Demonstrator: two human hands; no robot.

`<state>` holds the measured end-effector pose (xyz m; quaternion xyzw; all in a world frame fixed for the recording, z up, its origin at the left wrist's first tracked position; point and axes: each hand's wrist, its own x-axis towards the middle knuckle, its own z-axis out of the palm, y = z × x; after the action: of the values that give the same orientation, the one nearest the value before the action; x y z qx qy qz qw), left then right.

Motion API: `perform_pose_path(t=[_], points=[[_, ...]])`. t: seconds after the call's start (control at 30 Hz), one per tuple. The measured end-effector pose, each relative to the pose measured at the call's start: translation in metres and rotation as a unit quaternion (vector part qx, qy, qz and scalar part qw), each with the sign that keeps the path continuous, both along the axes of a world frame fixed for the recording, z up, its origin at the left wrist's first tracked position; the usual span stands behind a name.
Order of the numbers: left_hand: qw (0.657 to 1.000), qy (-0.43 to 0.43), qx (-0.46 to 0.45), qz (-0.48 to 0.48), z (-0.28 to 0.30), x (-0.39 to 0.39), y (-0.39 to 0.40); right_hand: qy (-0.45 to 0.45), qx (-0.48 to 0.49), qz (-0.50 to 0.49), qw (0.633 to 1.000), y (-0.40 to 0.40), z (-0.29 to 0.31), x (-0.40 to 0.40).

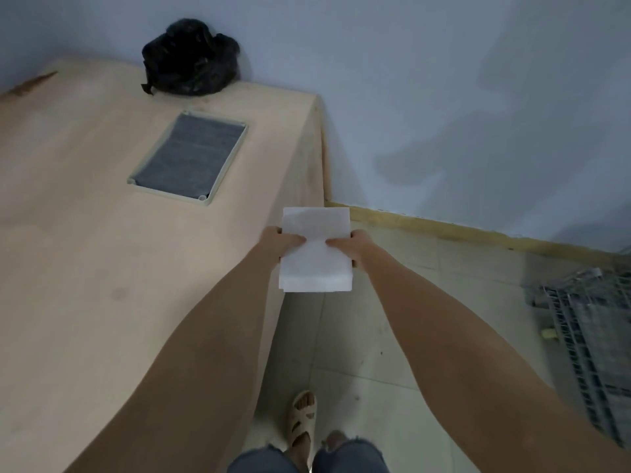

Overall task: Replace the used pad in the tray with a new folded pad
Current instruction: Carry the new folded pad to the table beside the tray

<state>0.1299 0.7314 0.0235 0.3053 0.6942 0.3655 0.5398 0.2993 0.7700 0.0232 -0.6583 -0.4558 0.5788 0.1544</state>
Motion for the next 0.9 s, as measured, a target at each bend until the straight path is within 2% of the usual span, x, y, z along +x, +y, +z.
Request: perform_pose_path(t=[0.27, 0.4, 0.67, 0.9], points=[[1.0, -0.03, -0.002, -0.005, -0.005, -0.002, 0.051, -0.015, -0.002, -0.004, 1.0, 0.054, -0.009, 0.001], [1.0, -0.019, -0.014, -0.004, -0.009, 0.002, 0.079, -0.017, -0.002, -0.002, 1.0, 0.083, -0.012, 0.004], [0.999, -0.01, -0.014, 0.03, -0.008, -0.003, 0.144, 0.007, -0.01, 0.028, 1.0, 0.159, -0.007, -0.003], [0.996, -0.01, -0.035, 0.086, -0.008, -0.001, 0.197, -0.008, -0.009, 0.082, 0.997, 0.226, -0.004, -0.009]])
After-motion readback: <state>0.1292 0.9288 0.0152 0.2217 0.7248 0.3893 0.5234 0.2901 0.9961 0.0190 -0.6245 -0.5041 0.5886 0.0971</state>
